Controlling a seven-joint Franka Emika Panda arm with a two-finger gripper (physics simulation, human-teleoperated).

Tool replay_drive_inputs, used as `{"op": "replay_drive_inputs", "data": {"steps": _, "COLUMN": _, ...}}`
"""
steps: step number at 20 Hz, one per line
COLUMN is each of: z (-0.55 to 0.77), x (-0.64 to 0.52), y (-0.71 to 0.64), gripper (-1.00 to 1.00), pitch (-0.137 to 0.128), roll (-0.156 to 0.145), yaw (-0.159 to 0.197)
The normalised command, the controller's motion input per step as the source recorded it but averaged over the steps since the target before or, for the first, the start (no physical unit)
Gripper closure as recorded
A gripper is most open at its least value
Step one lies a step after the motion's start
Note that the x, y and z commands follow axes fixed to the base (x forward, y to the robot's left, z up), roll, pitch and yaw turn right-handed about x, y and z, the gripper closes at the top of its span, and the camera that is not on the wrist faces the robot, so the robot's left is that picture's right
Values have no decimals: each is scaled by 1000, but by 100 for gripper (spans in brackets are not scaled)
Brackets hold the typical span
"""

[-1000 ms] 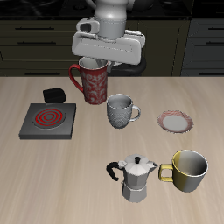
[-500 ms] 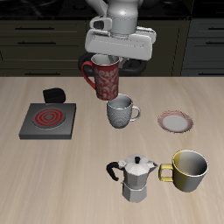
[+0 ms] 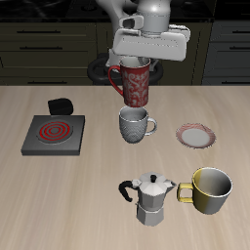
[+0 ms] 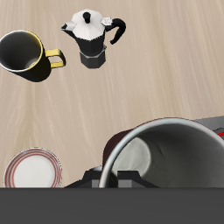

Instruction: Place the red mug on the plate

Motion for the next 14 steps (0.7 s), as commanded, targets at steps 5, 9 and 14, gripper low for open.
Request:
{"op": "replay_drive_inputs", "data": {"steps": 5, "z": -88, "x": -141, "y": 363, "gripper": 100, "pitch": -12, "roll": 1, "yaw": 16}}
{"op": "replay_drive_inputs", "data": {"steps": 9, "z": 15, "x": -167, "y": 238, "gripper": 100, "pitch": -14, "roll": 15, "yaw": -5}}
{"op": "replay_drive_inputs", "data": {"steps": 14, "z": -95, "x": -179, "y": 289, "gripper": 100, "pitch": -12, "roll": 14, "yaw": 11}}
